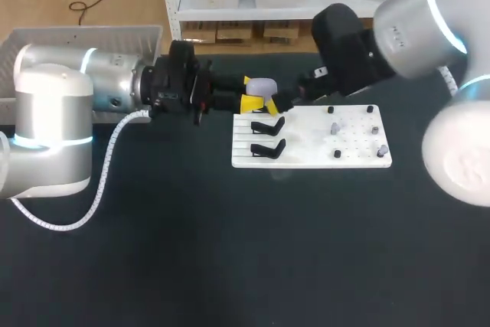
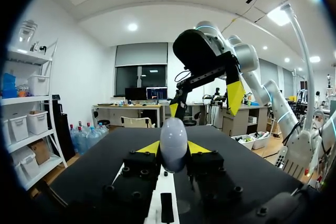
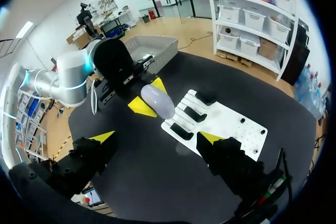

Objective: Pick up each earbud case from the left stands, insert the matching earbuds, close the lid, and place the case in the box.

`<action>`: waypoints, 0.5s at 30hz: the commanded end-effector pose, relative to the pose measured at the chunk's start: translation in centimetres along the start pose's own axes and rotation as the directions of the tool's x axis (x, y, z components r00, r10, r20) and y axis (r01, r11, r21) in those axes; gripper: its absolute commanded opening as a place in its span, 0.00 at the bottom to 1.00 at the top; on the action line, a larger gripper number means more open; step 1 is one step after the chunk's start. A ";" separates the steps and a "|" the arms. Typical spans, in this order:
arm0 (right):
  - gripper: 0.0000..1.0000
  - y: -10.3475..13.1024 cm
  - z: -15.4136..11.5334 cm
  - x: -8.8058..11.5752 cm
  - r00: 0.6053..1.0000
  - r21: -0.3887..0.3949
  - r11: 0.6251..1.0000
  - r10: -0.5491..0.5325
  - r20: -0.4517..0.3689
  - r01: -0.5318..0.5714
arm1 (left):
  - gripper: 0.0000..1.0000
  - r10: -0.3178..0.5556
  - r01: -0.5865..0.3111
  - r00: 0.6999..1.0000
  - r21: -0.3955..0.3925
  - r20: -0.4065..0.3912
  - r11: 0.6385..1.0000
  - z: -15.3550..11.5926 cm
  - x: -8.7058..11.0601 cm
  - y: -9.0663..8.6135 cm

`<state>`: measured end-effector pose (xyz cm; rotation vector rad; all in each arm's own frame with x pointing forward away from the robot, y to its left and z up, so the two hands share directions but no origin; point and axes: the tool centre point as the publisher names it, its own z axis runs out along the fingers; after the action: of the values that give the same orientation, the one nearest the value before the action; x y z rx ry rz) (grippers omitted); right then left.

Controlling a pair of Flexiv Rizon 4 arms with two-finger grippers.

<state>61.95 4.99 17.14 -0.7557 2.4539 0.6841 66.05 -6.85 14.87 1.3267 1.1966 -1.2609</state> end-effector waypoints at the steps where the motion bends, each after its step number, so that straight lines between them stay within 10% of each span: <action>1: 1.00 -0.5 1.1 -0.9 1.000 -0.027 1.000 0.004 -0.020 -0.004 | 0.00 0.002 -0.002 1.000 0.000 0.002 1.000 0.0 0.1 0.0; 15: 1.00 -1.3 2.6 -1.6 0.999 -0.021 1.000 0.016 -0.037 -0.017 | 0.00 0.002 -0.002 1.000 0.000 0.002 1.000 0.0 0.1 0.0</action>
<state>64.30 5.99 15.80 -0.7597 2.4882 0.7062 66.05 -6.85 14.87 1.3267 1.1965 -1.2610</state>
